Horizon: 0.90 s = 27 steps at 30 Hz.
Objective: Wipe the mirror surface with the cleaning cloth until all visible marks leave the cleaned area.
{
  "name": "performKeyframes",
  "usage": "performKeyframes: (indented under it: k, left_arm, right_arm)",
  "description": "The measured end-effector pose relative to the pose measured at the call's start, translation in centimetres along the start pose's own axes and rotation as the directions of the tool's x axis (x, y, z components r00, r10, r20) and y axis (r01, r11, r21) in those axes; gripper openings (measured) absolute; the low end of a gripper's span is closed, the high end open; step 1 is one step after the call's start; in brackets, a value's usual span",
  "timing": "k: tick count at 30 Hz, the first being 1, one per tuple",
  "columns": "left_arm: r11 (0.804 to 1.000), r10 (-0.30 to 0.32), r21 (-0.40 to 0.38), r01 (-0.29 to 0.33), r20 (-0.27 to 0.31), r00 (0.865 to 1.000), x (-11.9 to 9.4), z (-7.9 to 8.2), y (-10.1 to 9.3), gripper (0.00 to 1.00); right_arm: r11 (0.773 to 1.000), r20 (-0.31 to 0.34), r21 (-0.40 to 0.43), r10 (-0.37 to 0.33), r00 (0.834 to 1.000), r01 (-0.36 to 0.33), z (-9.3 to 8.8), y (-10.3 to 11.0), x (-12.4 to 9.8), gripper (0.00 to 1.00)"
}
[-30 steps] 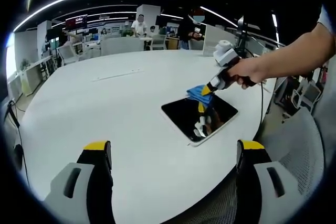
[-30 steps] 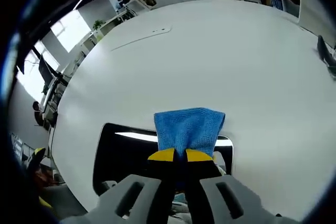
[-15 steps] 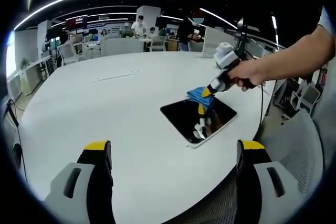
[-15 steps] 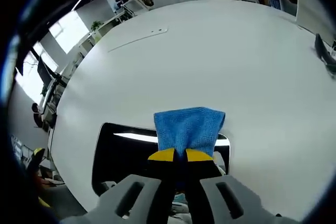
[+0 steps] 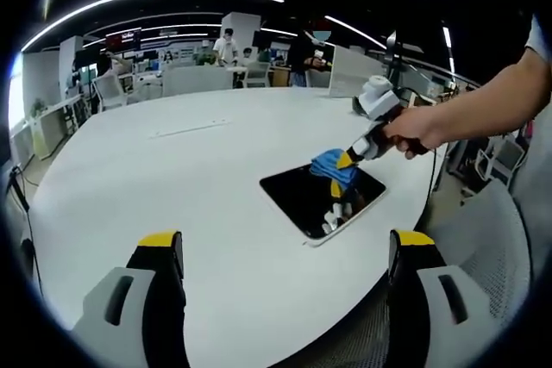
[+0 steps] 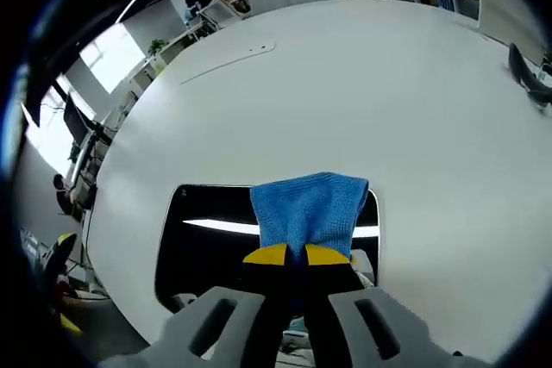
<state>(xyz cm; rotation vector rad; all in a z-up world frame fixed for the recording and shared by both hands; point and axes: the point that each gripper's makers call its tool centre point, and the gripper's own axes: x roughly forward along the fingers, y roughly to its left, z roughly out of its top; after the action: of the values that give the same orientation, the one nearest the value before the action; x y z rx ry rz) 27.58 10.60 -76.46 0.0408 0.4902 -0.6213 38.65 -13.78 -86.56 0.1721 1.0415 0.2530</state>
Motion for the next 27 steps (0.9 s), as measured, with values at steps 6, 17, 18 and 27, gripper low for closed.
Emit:
performKeyframes:
  k: [6, 17, 18, 27]
  left_arm:
    - [1.0, 0.008, 0.009, -0.008, 0.013, 1.0, -0.2, 0.4, 0.1, 0.98]
    - [1.0, 0.002, 0.011, -0.002, 0.033, 0.999, -0.3, 1.0, -0.1, 0.98]
    - [1.0, 0.005, 0.011, -0.005, 0.034, 0.999, -0.4, 1.1, -0.1, 0.99]
    - [1.0, 0.006, 0.0, -0.006, 0.04, 0.999, -0.5, 1.6, 0.1, 0.99]
  right_arm:
    - [1.0, 0.001, 0.007, 0.005, 1.0, -0.005, -1.2, 0.4, -0.7, 0.0]
    - [1.0, 0.001, 0.019, 0.019, 1.0, -0.019, -3.7, 1.1, -2.0, 0.0]
    - [1.0, 0.001, 0.022, 0.019, 1.0, -0.019, -3.8, 1.1, -2.1, 0.0]
    - [0.999, -0.002, 0.041, 0.028, 1.0, -0.028, -5.3, 1.5, -2.9, 0.0]
